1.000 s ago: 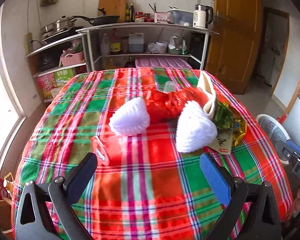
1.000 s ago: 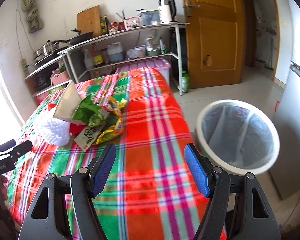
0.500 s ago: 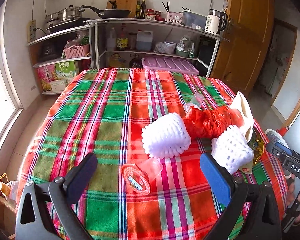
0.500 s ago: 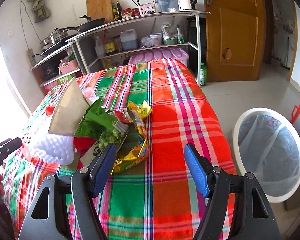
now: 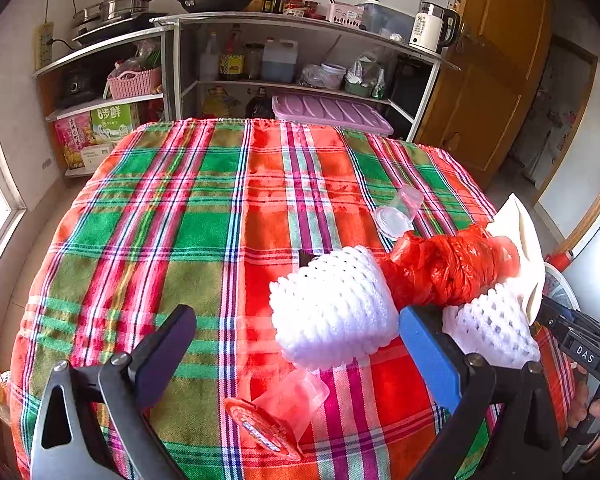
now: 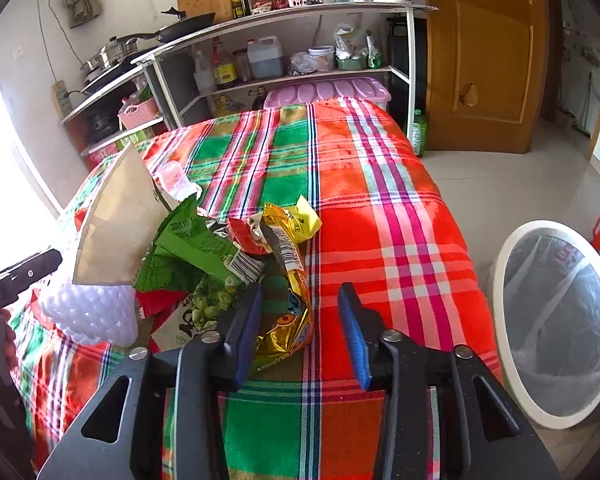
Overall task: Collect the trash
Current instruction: 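Move the right tool to the gold wrapper while the left tool approaches the white foam net, then close the right tool on the gold wrapper while the left tool grips the white foam net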
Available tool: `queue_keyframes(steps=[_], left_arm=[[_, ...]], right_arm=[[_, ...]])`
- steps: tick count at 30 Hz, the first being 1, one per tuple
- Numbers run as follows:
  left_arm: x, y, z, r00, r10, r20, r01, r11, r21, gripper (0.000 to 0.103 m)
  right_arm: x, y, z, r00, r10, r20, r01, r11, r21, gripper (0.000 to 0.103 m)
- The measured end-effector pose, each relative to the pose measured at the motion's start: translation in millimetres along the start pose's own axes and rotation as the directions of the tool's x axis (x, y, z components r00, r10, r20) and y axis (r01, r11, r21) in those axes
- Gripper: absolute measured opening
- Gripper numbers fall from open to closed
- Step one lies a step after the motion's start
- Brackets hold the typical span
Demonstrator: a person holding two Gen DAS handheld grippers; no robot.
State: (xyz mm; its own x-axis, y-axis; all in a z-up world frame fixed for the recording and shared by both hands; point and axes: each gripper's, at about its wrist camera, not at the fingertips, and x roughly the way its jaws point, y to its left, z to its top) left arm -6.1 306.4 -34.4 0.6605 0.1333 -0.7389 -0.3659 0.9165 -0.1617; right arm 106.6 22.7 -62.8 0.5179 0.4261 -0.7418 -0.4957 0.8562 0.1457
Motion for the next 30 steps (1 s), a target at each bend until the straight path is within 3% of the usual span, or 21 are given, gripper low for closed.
queue_keyframes(steps=[4,7,14,17,22,30], left_arm=[[6.6,-1.3,-1.9,0.999,0.026,-0.022,-0.026,1.0,0.001,0.097],[9.1,-3.5,-2.8,0.999,0.021,-0.027,-0.021,1.0,0.006,0.088],[18.5,-5.5,-4.2,0.998,-0.006,-0.064,0.006,1.0,-0.006,0.065],[20.6,-5.1,-4.5,0.997,-0.004,-0.074,0.003,1.0,-0.013,0.066],[27.9,-0.3,-6.2,0.995,-0.009,-0.104,0.005,0.999,-0.033,0.082],[30.0,-4.3,-6.2,0.993,0.006,-0.115,-0.009,0.999,-0.03,0.086]], right_arm=[[4.8,-2.1,-2.7,1.0,0.007,-0.01,-0.006,1.0,0.011,0.021],[5.5,-3.7,-3.8,1.0,0.009,-0.009,-0.009,1.0,0.017,0.015],[3.5,-7.2,-4.4,1.0,0.012,0.003,-0.012,1.0,0.029,0.01],[2.1,-8.0,-6.4,1.0,0.01,0.005,-0.01,1.0,0.025,0.009],[1.7,-7.6,-7.0,1.0,0.007,0.007,-0.007,1.0,0.024,0.009],[2.0,-9.3,-6.8,1.0,0.008,0.009,-0.008,0.999,0.037,0.009]])
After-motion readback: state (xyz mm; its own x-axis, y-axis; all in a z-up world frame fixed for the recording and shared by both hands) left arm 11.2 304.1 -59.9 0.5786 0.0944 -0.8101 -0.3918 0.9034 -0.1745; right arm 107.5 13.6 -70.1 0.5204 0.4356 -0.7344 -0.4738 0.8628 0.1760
